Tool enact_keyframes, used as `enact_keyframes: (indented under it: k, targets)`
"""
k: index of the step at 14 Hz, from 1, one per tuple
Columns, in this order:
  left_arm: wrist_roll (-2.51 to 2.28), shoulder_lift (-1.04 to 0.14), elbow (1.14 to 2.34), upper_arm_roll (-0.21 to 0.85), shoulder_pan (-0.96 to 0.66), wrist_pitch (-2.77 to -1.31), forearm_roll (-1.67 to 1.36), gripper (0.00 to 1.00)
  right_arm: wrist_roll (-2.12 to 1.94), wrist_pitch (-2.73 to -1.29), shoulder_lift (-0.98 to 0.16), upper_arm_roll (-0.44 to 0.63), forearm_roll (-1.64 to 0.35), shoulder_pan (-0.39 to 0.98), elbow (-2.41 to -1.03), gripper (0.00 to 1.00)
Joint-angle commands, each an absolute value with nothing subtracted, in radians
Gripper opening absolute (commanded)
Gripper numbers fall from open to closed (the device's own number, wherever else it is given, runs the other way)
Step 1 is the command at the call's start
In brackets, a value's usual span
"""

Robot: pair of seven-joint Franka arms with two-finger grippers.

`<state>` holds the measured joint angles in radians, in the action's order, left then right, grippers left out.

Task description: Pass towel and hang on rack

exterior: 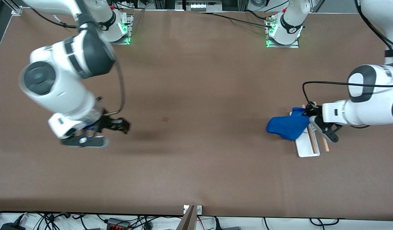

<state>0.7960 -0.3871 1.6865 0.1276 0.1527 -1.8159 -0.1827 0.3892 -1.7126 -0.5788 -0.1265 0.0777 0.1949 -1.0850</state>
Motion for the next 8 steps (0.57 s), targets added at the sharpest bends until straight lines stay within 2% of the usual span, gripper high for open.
enact_keyframes:
  k: [1, 6, 8]
  targets:
    - [0.871, -0.438, 1.626, 0.133, 0.199, -1.795, -0.135, 0.01, 0.373, -1.666, -0.533, -0.141, 0.065, 0.076, -1.109, 1.0]
    - [0.989, -0.482, 1.591, 0.133, 0.29, -1.793, -0.083, 0.01, 0.085, -1.625, -0.408, -0.111, 0.058, -0.066, -1.209, 1.0]
    - [1.029, -0.495, 1.591, 0.133, 0.31, -1.796, -0.071, 0.01, 0.049, -1.585, -0.359, -0.066, 0.057, -0.071, -1.224, 1.0]
